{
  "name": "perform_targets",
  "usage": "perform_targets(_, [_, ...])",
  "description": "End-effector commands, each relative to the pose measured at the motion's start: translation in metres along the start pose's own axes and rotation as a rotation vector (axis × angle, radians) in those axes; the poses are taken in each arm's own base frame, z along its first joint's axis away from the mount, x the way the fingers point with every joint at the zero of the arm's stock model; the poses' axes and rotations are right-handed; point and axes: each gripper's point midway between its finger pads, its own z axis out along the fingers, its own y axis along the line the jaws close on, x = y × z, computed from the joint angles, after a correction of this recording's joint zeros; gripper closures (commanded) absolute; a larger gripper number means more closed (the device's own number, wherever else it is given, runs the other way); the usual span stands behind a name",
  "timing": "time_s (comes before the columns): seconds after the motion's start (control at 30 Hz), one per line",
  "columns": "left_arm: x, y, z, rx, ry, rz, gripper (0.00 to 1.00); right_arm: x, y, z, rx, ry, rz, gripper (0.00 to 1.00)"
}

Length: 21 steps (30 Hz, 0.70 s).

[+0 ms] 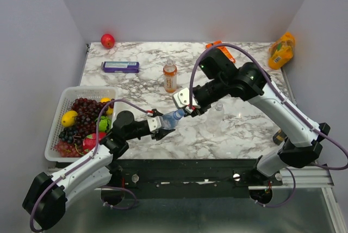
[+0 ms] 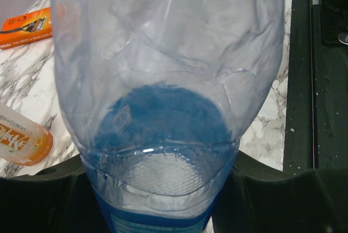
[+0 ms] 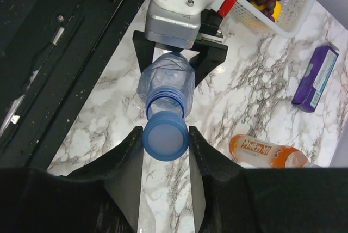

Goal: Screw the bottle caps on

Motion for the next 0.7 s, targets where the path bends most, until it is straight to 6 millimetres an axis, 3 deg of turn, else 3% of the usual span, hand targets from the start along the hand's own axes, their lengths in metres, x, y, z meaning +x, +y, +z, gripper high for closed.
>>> perform_targets(0.0, [-0.018, 0.004, 0.003, -0.018, -0.050, 0.052, 1.00, 0.006, -0.001, 0.006, -0.021, 0.035, -0.024, 0.64])
perform_targets(0.23, [-0.019, 0.001, 0.003, -0.023, -0.055, 0.046, 1.00, 0.007, -0.001, 0.012, -0.043, 0.036, -0.042, 0.64])
perform_targets(0.67, [-0.026, 0.012, 0.008, -0.068, -0.065, 0.015, 1.00, 0.011, 0.018, 0.012, -0.138, 0.043, -0.034, 0.63])
